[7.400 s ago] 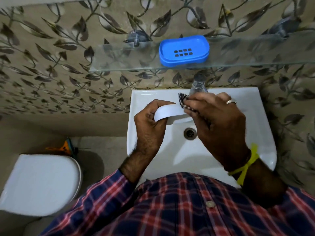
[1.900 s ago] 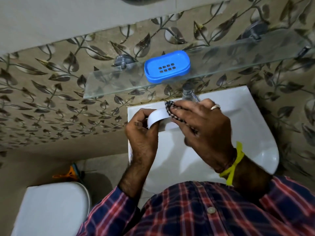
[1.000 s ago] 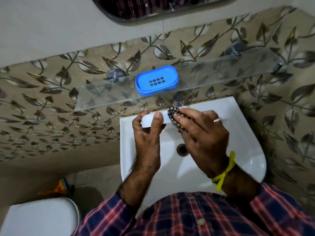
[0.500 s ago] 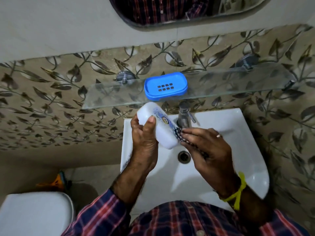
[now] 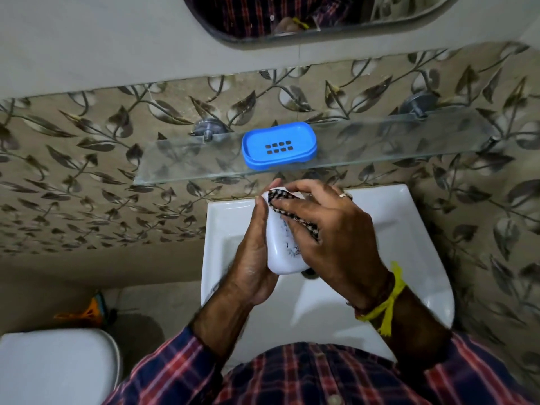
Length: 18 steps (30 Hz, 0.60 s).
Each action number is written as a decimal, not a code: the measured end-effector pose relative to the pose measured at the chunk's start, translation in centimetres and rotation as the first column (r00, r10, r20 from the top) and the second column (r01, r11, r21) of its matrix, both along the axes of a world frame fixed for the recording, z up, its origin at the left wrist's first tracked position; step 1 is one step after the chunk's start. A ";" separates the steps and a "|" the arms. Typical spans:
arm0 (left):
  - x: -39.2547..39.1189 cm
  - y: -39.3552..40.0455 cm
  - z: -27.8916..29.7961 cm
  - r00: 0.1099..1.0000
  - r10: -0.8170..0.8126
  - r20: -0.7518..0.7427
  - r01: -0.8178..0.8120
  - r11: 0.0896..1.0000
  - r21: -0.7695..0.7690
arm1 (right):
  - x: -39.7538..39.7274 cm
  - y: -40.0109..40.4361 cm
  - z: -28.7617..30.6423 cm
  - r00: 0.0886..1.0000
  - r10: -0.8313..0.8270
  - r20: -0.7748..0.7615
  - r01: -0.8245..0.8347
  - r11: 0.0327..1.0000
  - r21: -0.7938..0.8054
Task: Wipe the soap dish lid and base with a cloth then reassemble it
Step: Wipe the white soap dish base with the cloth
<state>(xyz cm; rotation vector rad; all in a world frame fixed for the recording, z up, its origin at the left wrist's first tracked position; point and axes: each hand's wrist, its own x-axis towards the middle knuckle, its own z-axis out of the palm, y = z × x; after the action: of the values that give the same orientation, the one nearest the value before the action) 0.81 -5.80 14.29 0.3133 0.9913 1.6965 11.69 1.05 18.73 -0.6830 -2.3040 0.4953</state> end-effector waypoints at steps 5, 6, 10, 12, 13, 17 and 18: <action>0.8 0.0 -0.3 0.998 -0.019 0.058 0.021 0.999 -0.030 | 0.5 0.9 -0.4 1.000 0.000 -0.017 -0.002 0.997 -0.074; 0.9 0.1 -0.3 0.997 -0.027 0.070 0.029 0.999 -0.027 | 0.4 0.8 -0.4 1.000 -0.017 -0.009 0.017 0.999 -0.045; 0.3 0.2 -0.2 0.998 -0.031 0.053 0.030 0.999 0.025 | 1.0 -0.8 -0.8 1.000 -0.009 0.015 0.008 0.997 0.080; 0.4 0.0 -0.2 0.998 -0.038 0.054 0.036 0.999 0.025 | 1.1 -0.5 -1.0 0.999 -0.042 -0.009 0.043 0.998 0.055; 0.6 0.0 -0.3 0.997 -0.038 0.061 0.037 0.999 0.018 | 1.0 -0.3 -1.1 0.997 -0.071 -0.019 0.071 0.997 0.032; 0.2 0.0 -0.3 0.999 -0.014 0.050 0.013 1.000 0.017 | 0.5 -1.2 -1.1 0.999 -0.034 0.030 0.031 0.997 0.070; 0.1 0.0 -0.2 0.999 -0.005 0.037 0.004 1.000 0.026 | 0.8 -1.6 -1.3 0.999 -0.012 0.051 0.007 0.995 0.097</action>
<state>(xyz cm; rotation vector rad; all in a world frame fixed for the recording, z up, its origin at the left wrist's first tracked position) 0.87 -5.82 14.07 0.2999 0.9421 1.7062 12.46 -0.55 17.47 -0.6661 -2.3552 0.3622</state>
